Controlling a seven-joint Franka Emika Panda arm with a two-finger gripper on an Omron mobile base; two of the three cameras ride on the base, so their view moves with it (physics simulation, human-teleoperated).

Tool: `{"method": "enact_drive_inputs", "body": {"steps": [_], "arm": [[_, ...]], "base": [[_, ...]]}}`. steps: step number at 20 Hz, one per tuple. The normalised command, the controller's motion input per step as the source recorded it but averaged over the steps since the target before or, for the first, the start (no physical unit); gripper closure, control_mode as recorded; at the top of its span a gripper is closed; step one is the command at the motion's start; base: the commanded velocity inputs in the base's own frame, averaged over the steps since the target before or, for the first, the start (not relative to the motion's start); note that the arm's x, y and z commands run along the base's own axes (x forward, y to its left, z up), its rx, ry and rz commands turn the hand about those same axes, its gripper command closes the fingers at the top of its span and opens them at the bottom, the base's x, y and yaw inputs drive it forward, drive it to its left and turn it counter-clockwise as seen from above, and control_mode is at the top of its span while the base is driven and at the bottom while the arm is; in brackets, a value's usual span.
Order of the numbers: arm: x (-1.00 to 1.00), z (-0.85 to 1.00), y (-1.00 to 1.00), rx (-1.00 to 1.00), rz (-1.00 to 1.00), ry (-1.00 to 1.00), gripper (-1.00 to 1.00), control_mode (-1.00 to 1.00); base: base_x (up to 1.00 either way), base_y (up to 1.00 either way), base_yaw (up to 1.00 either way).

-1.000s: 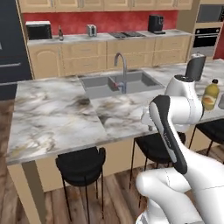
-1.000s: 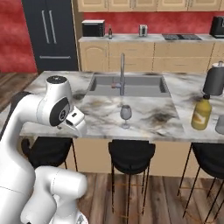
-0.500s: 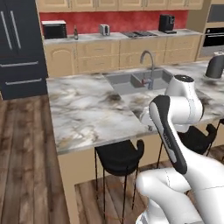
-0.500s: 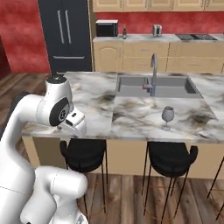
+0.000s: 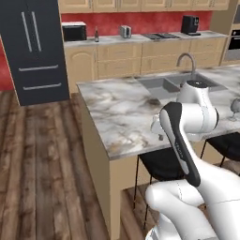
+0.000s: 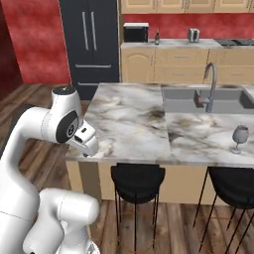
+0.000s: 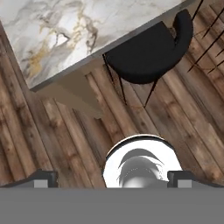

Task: There is a wine glass and glass cup on the dining counter. Place the wine bottle next to the wine glass and the juice bottle next to the glass cup.

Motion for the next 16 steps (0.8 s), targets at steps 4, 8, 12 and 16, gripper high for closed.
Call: {"method": "enact_drive_inputs", "body": {"steps": [4,8,12,16], "arm": [[0.0,0.0,0.0,0.0,0.0,0.0,-1.0,1.0],[0.0,0.0,0.0,0.0,0.0,0.0,-1.0,1.0],[0.0,0.0,0.0,0.0,0.0,0.0,-1.0,1.0],[0.0,0.0,0.0,0.0,0.0,0.0,-1.0,1.0]], "base": [[0.24,0.8,0.0],[0.25,0.79,0.0],[0.25,0.79,-0.01],[0.26,0.78,-0.01]]}}
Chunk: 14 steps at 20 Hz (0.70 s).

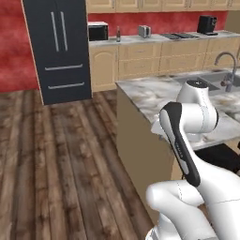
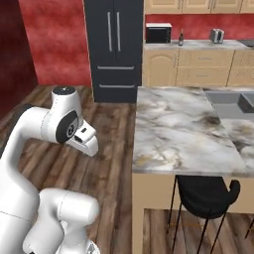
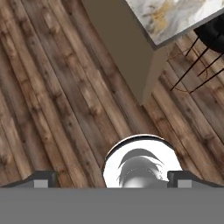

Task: There is a wine glass and glass cup on the dining counter. Place the wine bottle next to the wine glass and the juice bottle next to the glass cup.

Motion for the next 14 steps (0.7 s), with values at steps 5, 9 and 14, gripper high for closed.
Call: {"method": "enact_drive_inputs", "body": {"steps": [5,9,14], "arm": [[0.0,0.0,0.0,0.0,0.0,0.0,-1.0,1.0],[0.0,0.0,0.0,0.0,0.0,0.0,-1.0,1.0],[0.0,0.0,0.0,0.0,0.0,0.0,-1.0,1.0]], "base": [[0.33,0.72,-0.02],[0.4,0.66,-0.04],[0.52,0.61,-0.08]]}}
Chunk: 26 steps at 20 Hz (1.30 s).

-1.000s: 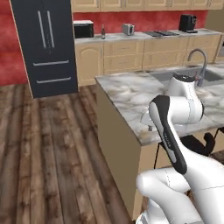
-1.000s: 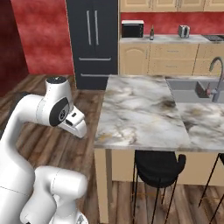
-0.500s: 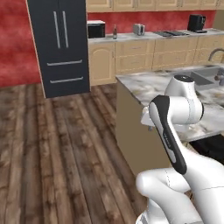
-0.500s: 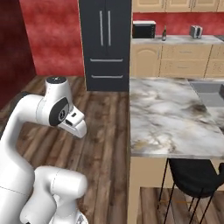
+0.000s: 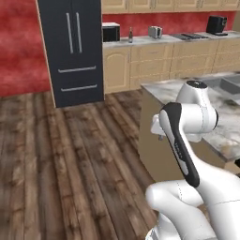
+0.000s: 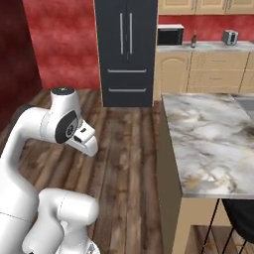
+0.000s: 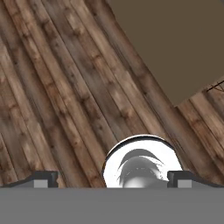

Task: There is a wine glass and glass cup on the dining counter. Place the wine bottle next to the wine glass and the juice bottle next to the glass cup.

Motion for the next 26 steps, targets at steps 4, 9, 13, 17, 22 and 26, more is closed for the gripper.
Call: {"method": "enact_drive_inputs", "body": {"steps": [4,9,13,17,22,26], "arm": [[0.0,0.0,0.0,0.0,0.0,0.0,-1.0,1.0],[0.0,0.0,0.0,0.0,0.0,0.0,-1.0,1.0],[0.0,0.0,0.0,0.0,0.0,0.0,-1.0,1.0],[0.0,0.0,0.0,0.0,0.0,0.0,-1.0,1.0],[0.0,0.0,0.0,0.0,0.0,0.0,-1.0,1.0],[0.0,0.0,0.0,0.0,0.0,0.0,-1.0,1.0]], "base": [[0.71,0.42,-0.15],[0.81,0.31,-0.14],[0.81,0.31,-0.13],[0.8,0.36,-0.06],[0.84,0.34,0.0],[0.85,0.31,0.0]]}}
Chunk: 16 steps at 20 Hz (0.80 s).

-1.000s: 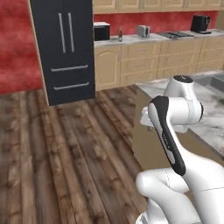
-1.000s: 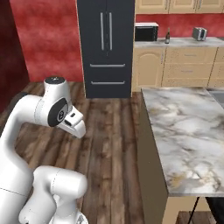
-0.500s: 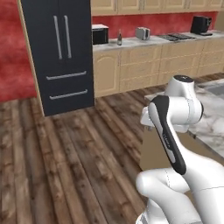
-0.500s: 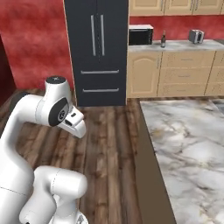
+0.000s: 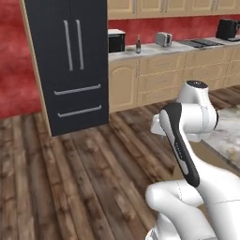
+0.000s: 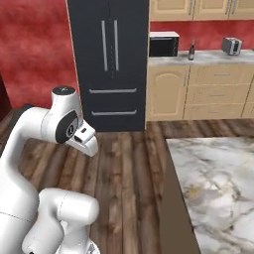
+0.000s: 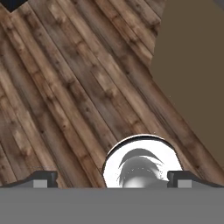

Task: There is a wine glass and glass cup on the dining counter. Place the wine bottle next to the wine glass and the juice bottle next to the glass cup.

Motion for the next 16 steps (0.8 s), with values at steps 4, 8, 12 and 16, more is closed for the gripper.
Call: {"method": "enact_drive_inputs", "body": {"steps": [4,8,12,16], "arm": [[0.0,0.0,0.0,0.0,0.0,0.0,-1.0,1.0],[0.0,0.0,0.0,0.0,0.0,0.0,-1.0,1.0],[0.0,0.0,0.0,0.0,0.0,0.0,-1.0,1.0],[0.0,0.0,0.0,0.0,0.0,0.0,-1.0,1.0]], "base": [[0.86,0.27,0.0],[0.86,0.24,0.0],[0.87,0.19,0.0],[0.85,0.23,-0.08]]}}
